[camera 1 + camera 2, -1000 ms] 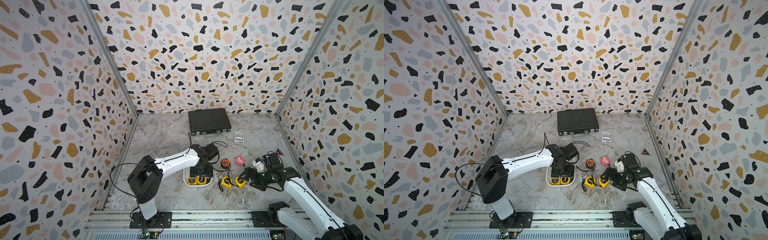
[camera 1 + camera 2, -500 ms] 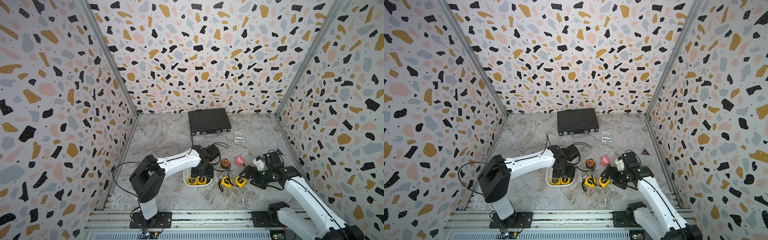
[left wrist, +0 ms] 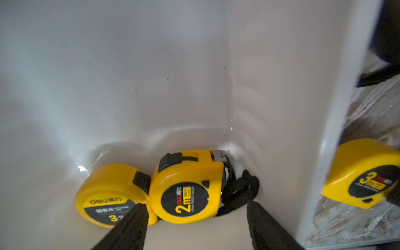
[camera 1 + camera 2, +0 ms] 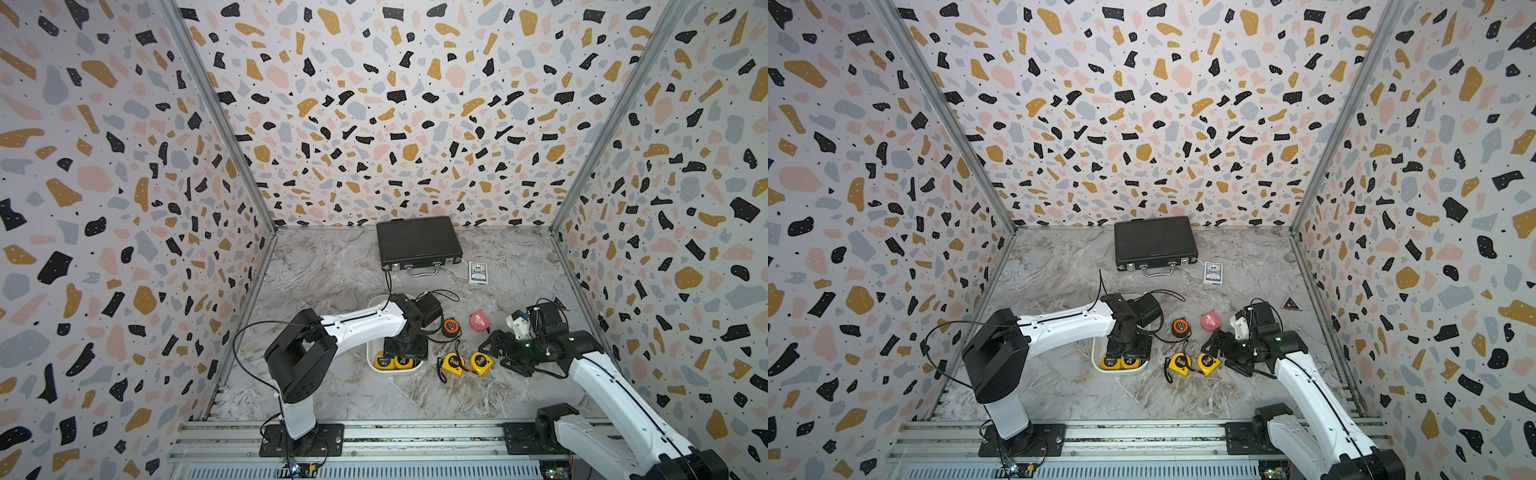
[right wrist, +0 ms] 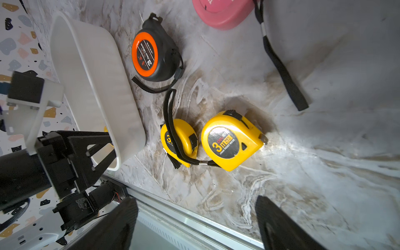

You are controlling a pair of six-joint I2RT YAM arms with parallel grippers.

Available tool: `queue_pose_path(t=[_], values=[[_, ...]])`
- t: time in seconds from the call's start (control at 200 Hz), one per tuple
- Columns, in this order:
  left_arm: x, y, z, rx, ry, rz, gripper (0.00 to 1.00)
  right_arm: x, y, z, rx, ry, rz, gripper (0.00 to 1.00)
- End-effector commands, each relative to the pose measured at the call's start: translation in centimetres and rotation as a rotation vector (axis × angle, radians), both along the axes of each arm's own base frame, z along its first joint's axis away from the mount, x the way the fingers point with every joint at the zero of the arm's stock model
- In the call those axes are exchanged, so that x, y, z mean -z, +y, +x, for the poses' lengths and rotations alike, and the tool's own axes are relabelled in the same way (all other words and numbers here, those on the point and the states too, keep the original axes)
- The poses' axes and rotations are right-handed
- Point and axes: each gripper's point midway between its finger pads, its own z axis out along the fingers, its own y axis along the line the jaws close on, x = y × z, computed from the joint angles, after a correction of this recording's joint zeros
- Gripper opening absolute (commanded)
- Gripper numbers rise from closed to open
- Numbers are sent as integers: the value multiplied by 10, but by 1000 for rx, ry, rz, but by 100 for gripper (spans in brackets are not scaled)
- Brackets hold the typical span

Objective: Take the tape measure out of the storage box
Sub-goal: Pick up the tape measure from the storage box.

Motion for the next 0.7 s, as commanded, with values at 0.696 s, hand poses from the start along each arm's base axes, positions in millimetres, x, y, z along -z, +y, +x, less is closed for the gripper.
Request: queue_pose_path(t=[0.696], values=[[7,0,-3,-62,-22,-30,74,-14,-2,7,1,-42,-13,91]])
